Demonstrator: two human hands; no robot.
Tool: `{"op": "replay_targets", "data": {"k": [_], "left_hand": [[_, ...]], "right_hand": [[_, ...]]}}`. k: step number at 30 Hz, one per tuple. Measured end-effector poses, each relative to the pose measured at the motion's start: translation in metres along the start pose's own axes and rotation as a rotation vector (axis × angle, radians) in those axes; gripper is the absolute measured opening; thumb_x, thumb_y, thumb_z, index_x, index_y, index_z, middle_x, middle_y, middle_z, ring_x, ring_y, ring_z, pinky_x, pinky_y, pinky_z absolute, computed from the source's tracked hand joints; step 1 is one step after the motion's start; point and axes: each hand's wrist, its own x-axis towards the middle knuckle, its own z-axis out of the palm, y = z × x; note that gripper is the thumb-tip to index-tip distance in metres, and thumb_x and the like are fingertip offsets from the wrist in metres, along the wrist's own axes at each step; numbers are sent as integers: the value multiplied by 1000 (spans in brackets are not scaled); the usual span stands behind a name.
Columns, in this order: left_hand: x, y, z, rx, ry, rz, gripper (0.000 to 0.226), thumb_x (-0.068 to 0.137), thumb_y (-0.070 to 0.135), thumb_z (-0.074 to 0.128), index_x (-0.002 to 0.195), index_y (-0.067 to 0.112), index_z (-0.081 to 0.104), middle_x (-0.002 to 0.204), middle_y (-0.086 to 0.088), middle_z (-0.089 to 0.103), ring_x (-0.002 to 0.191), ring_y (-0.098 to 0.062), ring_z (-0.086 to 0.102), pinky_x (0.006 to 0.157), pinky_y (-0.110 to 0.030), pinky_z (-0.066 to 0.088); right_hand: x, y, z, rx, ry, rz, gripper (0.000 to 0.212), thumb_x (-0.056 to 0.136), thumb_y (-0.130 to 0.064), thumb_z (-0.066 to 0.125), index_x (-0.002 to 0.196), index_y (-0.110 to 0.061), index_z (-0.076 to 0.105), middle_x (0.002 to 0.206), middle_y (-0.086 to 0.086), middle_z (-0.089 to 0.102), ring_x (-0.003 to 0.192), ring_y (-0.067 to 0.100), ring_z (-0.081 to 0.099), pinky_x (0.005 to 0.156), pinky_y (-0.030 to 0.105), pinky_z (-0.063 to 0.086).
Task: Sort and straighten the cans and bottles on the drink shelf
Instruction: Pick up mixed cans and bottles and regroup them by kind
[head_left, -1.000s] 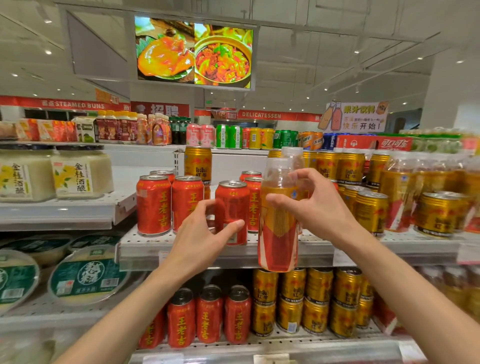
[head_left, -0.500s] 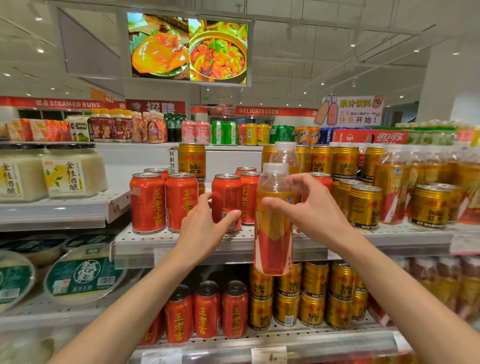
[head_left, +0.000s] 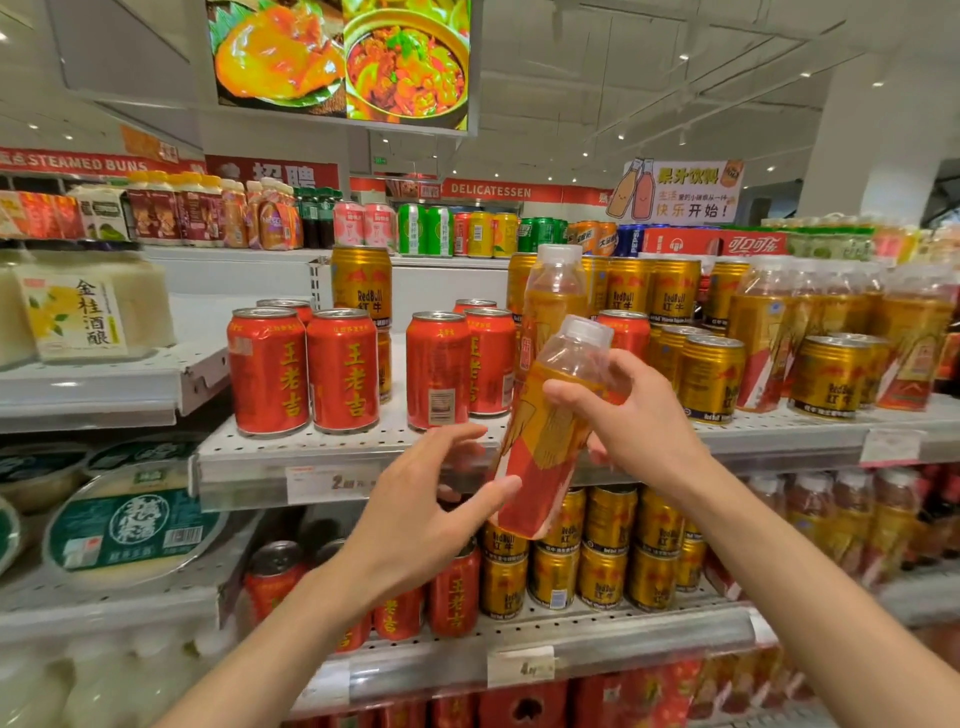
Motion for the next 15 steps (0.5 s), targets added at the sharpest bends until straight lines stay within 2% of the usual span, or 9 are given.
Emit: {"op": "replay_targets", "data": {"k": [2,4,7,10,15], "left_hand": [[1,2,7,-8,-67,16,64,80,62,71,136,41,50,120,24,64,109,9,60,84,-26,58],[4,4,13,-15,-118,16,72,76,67,72,139,45,46,123,25,64,112,9,60,87,-27,58],[9,10,23,-3,-192,10,73,75,71,70,139,52,41,123,28,62,113,8,59,94,-29,55],[14,24,40,-17,-223,-3,65,75,69,71,133,58,43,117,33,61,113,8,59,98,-32,53],[31,52,87,-14,-177,-9,70,67,72,73,131,59,47,114,21,68,106,-1,65,95,-38,54]], "right_hand": [[-4,3,-1,41,15,28,54,83,-44,76,127,-22,54,118,-4,69,52,1,63,44,20,48],[-7,7,-6,45,30,47,58,82,-46,76,129,-22,54,122,-5,68,67,5,68,48,20,51],[-13,15,-20,88,14,87,57,83,-46,74,129,-20,53,121,-5,68,54,17,68,46,29,52],[-15,24,-44,112,1,113,55,84,-45,74,129,-20,54,118,-4,70,55,17,68,46,27,52],[-12,48,-108,129,-47,85,46,84,-40,78,120,-21,58,108,-3,76,55,18,68,46,29,51]]}}
